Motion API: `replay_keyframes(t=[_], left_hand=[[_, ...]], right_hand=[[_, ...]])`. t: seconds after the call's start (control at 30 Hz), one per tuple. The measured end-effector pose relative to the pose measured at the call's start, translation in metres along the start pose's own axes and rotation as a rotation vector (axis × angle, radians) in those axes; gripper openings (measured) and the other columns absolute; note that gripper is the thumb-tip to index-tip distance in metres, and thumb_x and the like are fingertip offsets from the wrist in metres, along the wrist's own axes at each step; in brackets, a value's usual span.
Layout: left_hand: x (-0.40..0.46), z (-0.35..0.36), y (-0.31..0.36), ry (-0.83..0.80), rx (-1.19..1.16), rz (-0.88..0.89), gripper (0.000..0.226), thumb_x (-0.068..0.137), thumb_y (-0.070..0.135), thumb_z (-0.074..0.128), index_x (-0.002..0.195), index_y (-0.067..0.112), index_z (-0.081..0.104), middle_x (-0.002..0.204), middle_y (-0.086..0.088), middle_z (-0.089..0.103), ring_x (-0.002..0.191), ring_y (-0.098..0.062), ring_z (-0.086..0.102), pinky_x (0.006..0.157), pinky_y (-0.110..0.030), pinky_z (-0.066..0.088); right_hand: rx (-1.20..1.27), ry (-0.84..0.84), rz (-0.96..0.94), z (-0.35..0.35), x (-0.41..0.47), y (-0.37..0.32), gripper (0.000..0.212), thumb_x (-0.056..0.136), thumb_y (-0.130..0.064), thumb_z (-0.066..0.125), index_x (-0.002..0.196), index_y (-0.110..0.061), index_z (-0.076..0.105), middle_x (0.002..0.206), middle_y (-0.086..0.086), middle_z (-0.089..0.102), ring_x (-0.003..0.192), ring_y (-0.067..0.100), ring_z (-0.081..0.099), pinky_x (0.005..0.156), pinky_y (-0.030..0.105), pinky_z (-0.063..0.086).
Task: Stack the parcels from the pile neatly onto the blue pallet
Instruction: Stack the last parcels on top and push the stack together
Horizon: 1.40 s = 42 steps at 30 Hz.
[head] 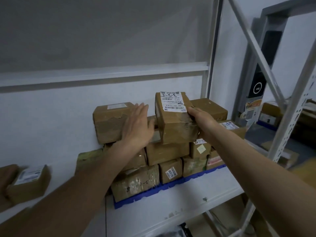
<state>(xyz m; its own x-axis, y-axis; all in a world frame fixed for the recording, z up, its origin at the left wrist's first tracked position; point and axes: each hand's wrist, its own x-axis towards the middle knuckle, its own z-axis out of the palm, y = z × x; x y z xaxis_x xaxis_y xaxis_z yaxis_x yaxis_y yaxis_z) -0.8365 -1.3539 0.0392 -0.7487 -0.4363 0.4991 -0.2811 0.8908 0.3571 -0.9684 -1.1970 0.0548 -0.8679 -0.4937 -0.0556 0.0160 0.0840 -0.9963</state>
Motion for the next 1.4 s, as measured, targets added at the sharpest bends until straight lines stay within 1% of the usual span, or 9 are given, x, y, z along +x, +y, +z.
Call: replay_keyframes(t=[0.1,0.2,0.33,0.47,0.6,0.93,1.07,1.2,1.4], left_hand=[[0.030,0.000,-0.017,0.067,0.170,0.002,0.059,0.100,0.030,0.042,0.151,0.013,0.019,0.159,-0.005,0.018,0.147,-0.021,0.009,0.120,-0.035,0.002],[0.053,0.002,-0.032,0.062,0.301,-0.014,0.055,0.099,0.034,0.040,0.147,0.010,0.029,0.152,-0.008,0.034,0.143,-0.024,0.023,0.120,-0.039,0.003],[0.068,0.008,-0.040,0.030,0.390,-0.042,0.034,0.097,0.035,0.037,0.122,0.016,0.052,0.119,-0.003,0.061,0.115,-0.022,0.054,0.117,-0.051,0.010],[0.073,0.016,-0.048,0.050,0.494,-0.038,0.037,0.096,0.037,0.035,0.118,0.017,0.058,0.124,-0.003,0.059,0.118,-0.023,0.051,0.117,-0.053,0.009],[0.071,0.021,-0.052,0.111,0.516,0.006,0.045,0.096,0.045,0.037,0.122,0.016,0.059,0.128,-0.003,0.058,0.121,-0.023,0.048,0.117,-0.052,0.010],[0.071,0.028,-0.054,0.122,0.535,-0.023,0.051,0.091,0.052,0.049,0.127,0.017,0.053,0.131,-0.002,0.054,0.126,-0.024,0.043,0.117,-0.051,0.013],[0.070,0.031,-0.053,0.136,0.539,-0.029,0.050,0.089,0.052,0.053,0.126,0.017,0.053,0.129,-0.001,0.053,0.123,-0.023,0.044,0.115,-0.047,0.018],[0.070,0.031,-0.050,0.147,0.565,-0.033,0.049,0.090,0.052,0.053,0.126,0.019,0.051,0.129,0.000,0.052,0.122,-0.022,0.043,0.115,-0.044,0.019],[0.071,0.034,-0.047,0.156,0.578,-0.056,0.051,0.091,0.047,0.055,0.132,0.018,0.047,0.130,-0.001,0.052,0.122,-0.023,0.043,0.115,-0.040,0.019]], right_hand=[[-0.060,-0.040,0.017,0.017,0.031,-0.008,0.022,0.094,-0.042,0.046,0.103,-0.026,0.058,0.107,0.006,0.065,0.098,0.028,0.062,0.088,0.048,0.049],[-0.126,-0.080,0.021,0.041,0.064,-0.016,0.026,0.094,-0.040,0.043,0.097,-0.019,0.059,0.114,0.014,0.064,0.105,0.033,0.061,0.092,0.047,0.047],[-0.083,-0.117,0.065,0.069,0.104,-0.012,0.027,0.096,-0.037,0.045,0.106,-0.017,0.060,0.097,0.006,0.067,0.086,0.023,0.063,0.069,0.032,0.051],[-0.056,-0.118,0.185,0.082,0.132,-0.004,0.028,0.094,-0.040,0.051,0.082,-0.017,0.062,0.058,0.001,0.068,0.061,0.019,0.063,0.049,0.028,0.048],[-0.058,-0.156,0.278,0.090,0.148,0.003,0.031,0.089,-0.046,0.057,0.079,-0.016,0.061,0.072,0.006,0.067,0.065,0.023,0.064,0.052,0.031,0.049],[-0.186,-0.147,0.224,0.095,0.162,-0.002,0.032,0.094,-0.036,0.053,0.071,-0.014,0.056,0.055,0.003,0.059,0.042,0.016,0.056,0.032,0.018,0.041],[-0.149,-0.170,0.166,0.099,0.163,0.004,0.029,0.094,-0.035,0.051,0.092,-0.008,0.060,0.083,0.010,0.066,0.073,0.027,0.066,0.059,0.034,0.056],[-0.168,-0.161,0.085,0.101,0.165,0.004,0.025,0.095,-0.029,0.048,0.084,-0.008,0.058,0.080,0.011,0.061,0.068,0.025,0.059,0.054,0.026,0.044],[-0.236,-0.158,-0.005,0.103,0.173,0.006,0.028,0.097,-0.027,0.043,0.094,-0.004,0.061,0.102,0.019,0.064,0.096,0.033,0.061,0.083,0.039,0.049]])
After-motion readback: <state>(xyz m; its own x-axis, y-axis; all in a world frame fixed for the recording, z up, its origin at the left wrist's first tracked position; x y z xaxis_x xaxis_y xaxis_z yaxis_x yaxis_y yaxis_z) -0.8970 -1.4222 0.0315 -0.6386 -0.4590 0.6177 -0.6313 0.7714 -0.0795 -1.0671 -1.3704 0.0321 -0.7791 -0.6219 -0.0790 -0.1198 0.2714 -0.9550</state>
